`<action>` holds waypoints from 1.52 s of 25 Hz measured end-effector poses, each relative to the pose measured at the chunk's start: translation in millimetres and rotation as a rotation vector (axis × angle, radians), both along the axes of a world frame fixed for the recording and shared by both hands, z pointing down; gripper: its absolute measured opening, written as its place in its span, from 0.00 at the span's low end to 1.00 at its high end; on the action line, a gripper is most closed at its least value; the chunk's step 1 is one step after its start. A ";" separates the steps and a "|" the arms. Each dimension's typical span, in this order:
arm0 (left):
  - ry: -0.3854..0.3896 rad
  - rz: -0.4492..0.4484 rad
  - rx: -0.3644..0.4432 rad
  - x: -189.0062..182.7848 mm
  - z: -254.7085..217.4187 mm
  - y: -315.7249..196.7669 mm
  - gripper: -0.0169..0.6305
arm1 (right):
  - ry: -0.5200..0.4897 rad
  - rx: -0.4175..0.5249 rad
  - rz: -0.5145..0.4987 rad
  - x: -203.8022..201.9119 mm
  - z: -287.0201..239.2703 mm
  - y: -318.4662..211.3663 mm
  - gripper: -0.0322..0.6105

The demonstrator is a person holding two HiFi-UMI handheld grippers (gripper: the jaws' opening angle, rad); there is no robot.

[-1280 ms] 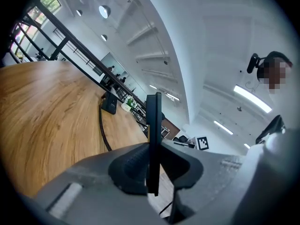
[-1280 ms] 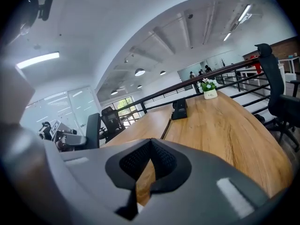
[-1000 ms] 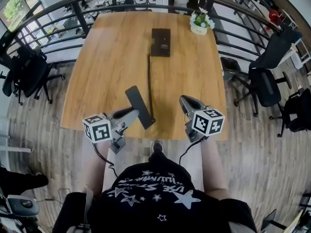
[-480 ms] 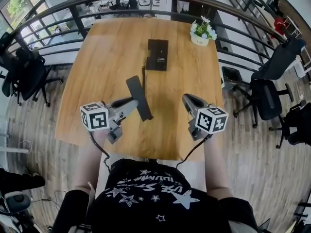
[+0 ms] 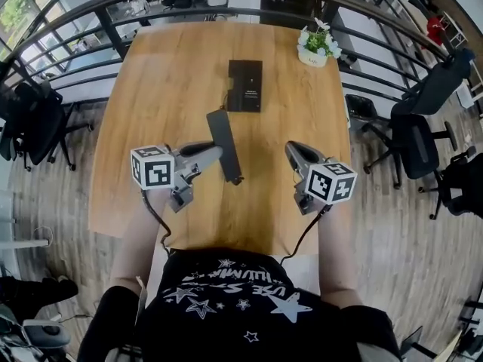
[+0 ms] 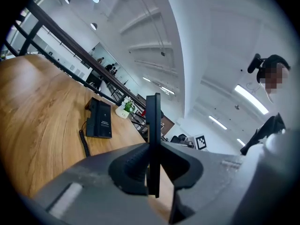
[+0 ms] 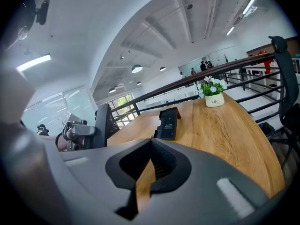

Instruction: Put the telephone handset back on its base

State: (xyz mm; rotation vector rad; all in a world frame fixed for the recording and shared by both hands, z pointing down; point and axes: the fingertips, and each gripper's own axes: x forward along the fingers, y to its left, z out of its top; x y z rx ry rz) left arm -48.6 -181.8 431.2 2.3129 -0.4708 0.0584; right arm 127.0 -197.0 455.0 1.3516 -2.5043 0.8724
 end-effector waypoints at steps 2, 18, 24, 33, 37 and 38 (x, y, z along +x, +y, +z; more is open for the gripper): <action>-0.003 0.029 0.000 -4.0 1.6 -13.5 0.14 | 0.003 -0.002 0.014 -4.2 0.1 -7.8 0.05; -0.022 0.171 -0.003 -0.9 27.0 -127.9 0.14 | 0.008 -0.064 0.042 -27.2 27.6 -74.9 0.05; -0.044 0.177 -0.025 4.9 53.1 -164.9 0.14 | -0.001 -0.079 0.029 -31.4 42.1 -104.8 0.05; -0.072 0.237 -0.021 15.2 81.8 -207.8 0.14 | -0.031 -0.113 0.021 -36.9 63.4 -127.2 0.05; -0.042 0.255 -0.031 21.7 89.6 -225.8 0.14 | -0.025 -0.140 0.026 -32.4 77.8 -134.0 0.05; -0.036 0.257 -0.036 22.3 92.0 -229.0 0.14 | -0.026 -0.148 0.028 -32.1 81.6 -135.1 0.05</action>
